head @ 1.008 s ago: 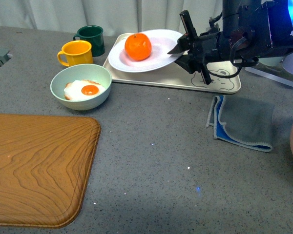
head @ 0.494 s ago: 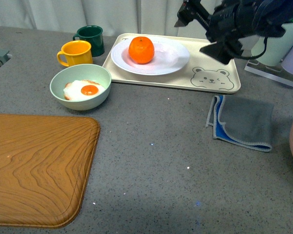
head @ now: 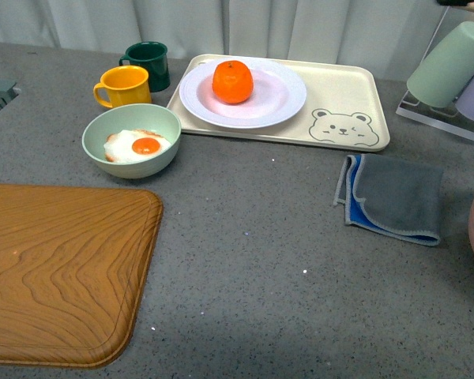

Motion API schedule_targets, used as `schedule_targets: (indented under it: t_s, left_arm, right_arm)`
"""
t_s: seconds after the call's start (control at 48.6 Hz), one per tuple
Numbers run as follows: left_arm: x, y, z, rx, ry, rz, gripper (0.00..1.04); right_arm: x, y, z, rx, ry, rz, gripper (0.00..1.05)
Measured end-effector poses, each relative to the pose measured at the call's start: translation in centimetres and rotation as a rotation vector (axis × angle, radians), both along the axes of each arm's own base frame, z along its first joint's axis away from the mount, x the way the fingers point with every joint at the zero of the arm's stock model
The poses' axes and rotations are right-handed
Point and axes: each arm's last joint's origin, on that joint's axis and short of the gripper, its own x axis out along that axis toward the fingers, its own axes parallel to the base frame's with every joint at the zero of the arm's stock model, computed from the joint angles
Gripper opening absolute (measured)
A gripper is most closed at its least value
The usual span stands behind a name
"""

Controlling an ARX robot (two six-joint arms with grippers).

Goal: Place orange and plate with both arms

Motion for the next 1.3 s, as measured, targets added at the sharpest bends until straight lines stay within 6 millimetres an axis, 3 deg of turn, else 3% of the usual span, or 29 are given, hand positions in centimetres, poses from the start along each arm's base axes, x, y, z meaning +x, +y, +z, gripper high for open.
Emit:
schedule_targets:
  t_s: [0.103,0.226,0.432,0.597,0.864,1.296]
  left_arm:
    - [0.0,0.0,0.0,0.000,0.000,0.000,0.98]
    - [0.0,0.0,0.0,0.000,0.000,0.000,0.98]
    - [0.0,0.0,0.0,0.000,0.000,0.000,0.98]
    - [0.0,0.0,0.0,0.000,0.000,0.000,0.98]
    - [0.0,0.0,0.0,0.000,0.000,0.000,0.98]
    - [0.0,0.0,0.0,0.000,0.000,0.000,0.98]
  right_arm:
    - [-4.1,-1.6,0.0,-0.010,0.003,-0.004,0.18]
    - [-6.8,-2.4,-0.6,-0.022,0.032,0.003,0.00]
    - [-11.9,-3.8,-0.6,-0.022,0.034,0.004,0.01]
    - [-14.6,-4.4,-0.6,-0.021,0.034,0.000,0.01]
    - [-18.0,-5.8,-0.6,-0.021,0.037,0.001,0.01]
    - [-21.8,-5.8,-0.4,-0.021,0.032,0.003,0.01]
